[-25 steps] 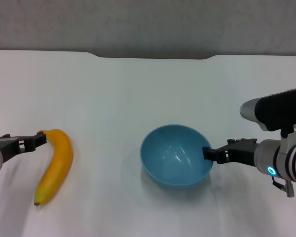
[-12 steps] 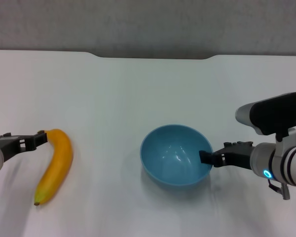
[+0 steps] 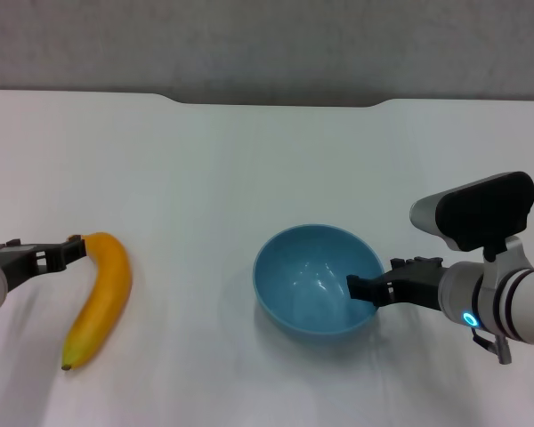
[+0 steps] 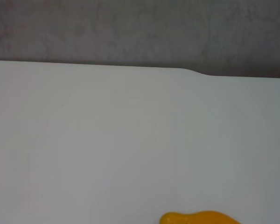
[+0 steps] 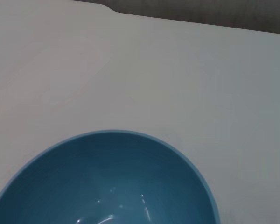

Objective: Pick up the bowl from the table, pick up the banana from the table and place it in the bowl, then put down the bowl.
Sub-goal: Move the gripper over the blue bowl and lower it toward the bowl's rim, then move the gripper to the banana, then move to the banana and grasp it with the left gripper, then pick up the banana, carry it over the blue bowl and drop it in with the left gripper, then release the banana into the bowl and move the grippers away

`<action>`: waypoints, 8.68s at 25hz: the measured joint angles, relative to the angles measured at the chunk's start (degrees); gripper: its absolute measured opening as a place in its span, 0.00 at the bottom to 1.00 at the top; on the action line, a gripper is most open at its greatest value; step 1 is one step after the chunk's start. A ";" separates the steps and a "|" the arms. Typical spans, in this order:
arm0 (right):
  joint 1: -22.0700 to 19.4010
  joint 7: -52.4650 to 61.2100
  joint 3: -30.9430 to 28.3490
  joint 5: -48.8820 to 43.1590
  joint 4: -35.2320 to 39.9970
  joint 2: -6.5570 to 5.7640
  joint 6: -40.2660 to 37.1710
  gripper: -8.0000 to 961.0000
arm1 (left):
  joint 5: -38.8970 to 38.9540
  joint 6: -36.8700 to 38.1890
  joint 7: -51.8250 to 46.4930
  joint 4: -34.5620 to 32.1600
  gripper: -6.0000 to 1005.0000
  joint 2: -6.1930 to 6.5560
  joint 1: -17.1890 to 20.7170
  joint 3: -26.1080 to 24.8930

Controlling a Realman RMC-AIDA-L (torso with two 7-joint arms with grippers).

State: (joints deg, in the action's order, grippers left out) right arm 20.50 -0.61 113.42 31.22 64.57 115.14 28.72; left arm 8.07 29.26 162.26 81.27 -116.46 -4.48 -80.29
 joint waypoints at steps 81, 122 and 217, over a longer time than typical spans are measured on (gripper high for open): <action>-5.05 -2.03 -3.90 -0.72 6.10 -0.43 -2.17 0.05 | -0.36 -1.63 -2.08 -12.49 0.88 -0.56 -6.82 8.14; -4.18 -2.03 -3.13 -0.87 6.47 -0.26 -3.39 0.06 | -2.24 -21.28 -2.75 5.10 0.52 -0.35 7.97 10.64; 9.91 -3.61 -8.33 6.10 -3.19 -0.09 6.15 0.07 | -14.13 -7.56 -10.29 -3.43 0.89 -0.45 2.23 1.62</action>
State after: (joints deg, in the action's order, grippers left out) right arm 30.41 -4.22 105.08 37.32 61.38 115.06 34.86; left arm -6.06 21.70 151.96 77.83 -116.90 -2.25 -78.67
